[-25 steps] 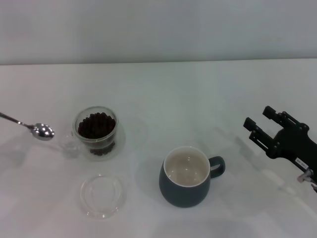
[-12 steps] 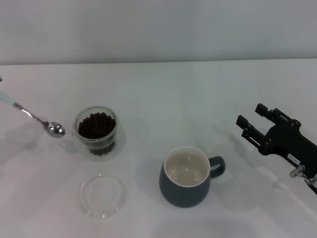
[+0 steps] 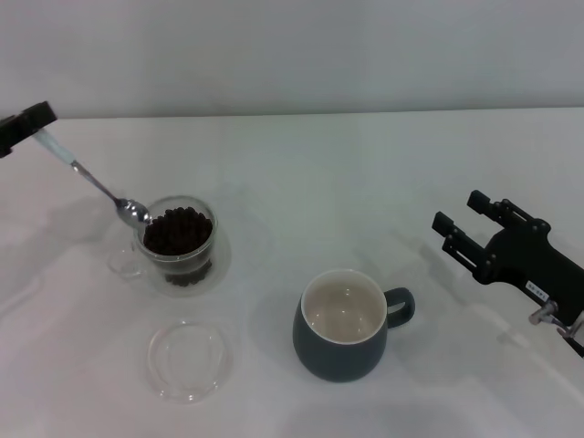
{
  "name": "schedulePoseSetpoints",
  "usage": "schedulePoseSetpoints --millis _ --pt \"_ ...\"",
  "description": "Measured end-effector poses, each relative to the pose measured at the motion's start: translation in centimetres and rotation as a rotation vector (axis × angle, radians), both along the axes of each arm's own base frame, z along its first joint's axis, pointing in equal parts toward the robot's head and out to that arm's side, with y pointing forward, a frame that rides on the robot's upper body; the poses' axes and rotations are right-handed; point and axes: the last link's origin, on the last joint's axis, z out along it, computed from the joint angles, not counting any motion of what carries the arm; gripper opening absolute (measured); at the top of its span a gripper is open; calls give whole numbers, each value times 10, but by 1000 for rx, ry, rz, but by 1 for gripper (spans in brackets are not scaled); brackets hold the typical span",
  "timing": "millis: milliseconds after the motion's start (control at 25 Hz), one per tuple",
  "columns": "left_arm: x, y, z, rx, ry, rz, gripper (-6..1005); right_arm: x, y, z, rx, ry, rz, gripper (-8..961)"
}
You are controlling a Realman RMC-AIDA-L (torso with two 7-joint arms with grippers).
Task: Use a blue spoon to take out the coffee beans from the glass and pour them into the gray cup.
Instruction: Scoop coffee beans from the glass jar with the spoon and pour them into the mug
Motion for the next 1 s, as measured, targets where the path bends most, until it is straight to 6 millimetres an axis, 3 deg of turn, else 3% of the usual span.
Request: schedulePoseSetpoints --millis 320,1000 --pt "14 20 -21 -40 77 6 134 -3 7 -1 -4 -9 4 664" --pt "34 38 -47 -119 150 10 132 0 10 -2 -9 -25 -21 664"
